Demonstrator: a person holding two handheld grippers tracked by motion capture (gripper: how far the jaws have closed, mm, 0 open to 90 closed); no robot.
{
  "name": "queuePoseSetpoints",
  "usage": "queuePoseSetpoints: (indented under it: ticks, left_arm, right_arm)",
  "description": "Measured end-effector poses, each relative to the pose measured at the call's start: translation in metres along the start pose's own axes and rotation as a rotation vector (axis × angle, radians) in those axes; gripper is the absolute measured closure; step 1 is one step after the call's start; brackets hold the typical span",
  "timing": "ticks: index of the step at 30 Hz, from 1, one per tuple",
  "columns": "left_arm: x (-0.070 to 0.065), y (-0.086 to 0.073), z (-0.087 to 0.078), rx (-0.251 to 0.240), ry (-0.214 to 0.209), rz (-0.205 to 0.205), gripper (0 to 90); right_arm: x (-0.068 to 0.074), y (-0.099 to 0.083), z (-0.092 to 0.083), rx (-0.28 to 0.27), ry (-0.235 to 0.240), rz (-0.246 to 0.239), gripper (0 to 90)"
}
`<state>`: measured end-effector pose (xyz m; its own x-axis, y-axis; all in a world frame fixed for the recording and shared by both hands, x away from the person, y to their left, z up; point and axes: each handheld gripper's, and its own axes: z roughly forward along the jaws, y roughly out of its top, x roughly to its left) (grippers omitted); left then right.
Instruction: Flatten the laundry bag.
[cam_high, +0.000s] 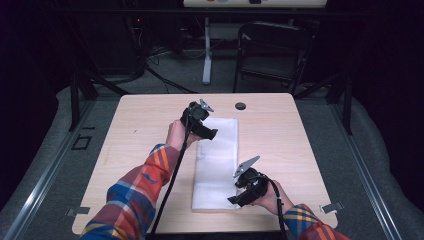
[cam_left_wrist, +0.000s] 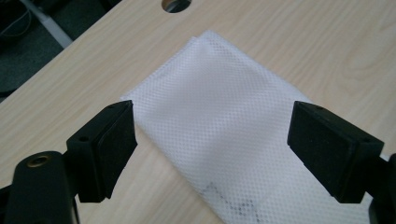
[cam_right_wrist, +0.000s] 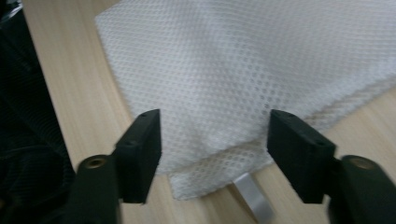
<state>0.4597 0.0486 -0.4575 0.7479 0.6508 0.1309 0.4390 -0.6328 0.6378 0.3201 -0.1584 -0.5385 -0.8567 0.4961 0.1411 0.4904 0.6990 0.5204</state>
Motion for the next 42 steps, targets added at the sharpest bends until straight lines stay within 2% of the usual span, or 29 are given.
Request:
queuePoseSetpoints:
  ticks: [1,4,10,15,19,23,26,31,41,42]
  left_arm:
    - [-0.002,-0.002,-0.002,-0.001,-0.008,0.002,14.8]
    - [-0.011,-0.010,-0.007,-0.001,-0.029,0.007,14.4]
    - [-0.026,-0.030,-0.014,0.007,-0.070,0.021,13.4]
    - [-0.035,-0.046,-0.015,0.012,-0.095,0.016,13.1]
    - [-0.044,-0.056,-0.018,0.015,-0.115,0.020,12.7]
    - [-0.055,-0.067,-0.021,0.018,-0.132,0.032,12.3]
    - [-0.064,-0.074,-0.024,0.028,-0.145,0.040,11.5]
    - [-0.077,-0.084,-0.028,0.040,-0.167,0.052,10.4]
    - [-0.091,-0.091,-0.032,0.042,-0.191,0.053,8.5]
    - [-0.094,-0.093,-0.032,0.045,-0.192,0.062,8.5]
  right_arm:
    - [-0.001,-0.001,-0.001,-0.004,-0.001,0.004,22.8]
    - [-0.002,-0.001,-0.004,0.004,-0.033,0.019,15.3]
    - [-0.005,-0.001,-0.009,0.003,-0.062,0.042,10.4]
    - [-0.006,-0.002,-0.013,-0.016,-0.080,0.056,5.5]
    - [-0.007,-0.002,-0.016,-0.020,-0.098,0.061,4.6]
    - [-0.010,-0.003,-0.016,-0.030,-0.095,0.070,4.5]
    - [-0.011,-0.003,-0.018,-0.016,-0.099,0.062,4.5]
    - [-0.013,-0.004,-0.017,-0.008,-0.108,0.087,3.0]
    - [-0.017,-0.005,-0.017,0.007,-0.121,0.089,0.0]
    - [-0.017,-0.005,-0.016,-0.001,-0.119,0.092,0.0]
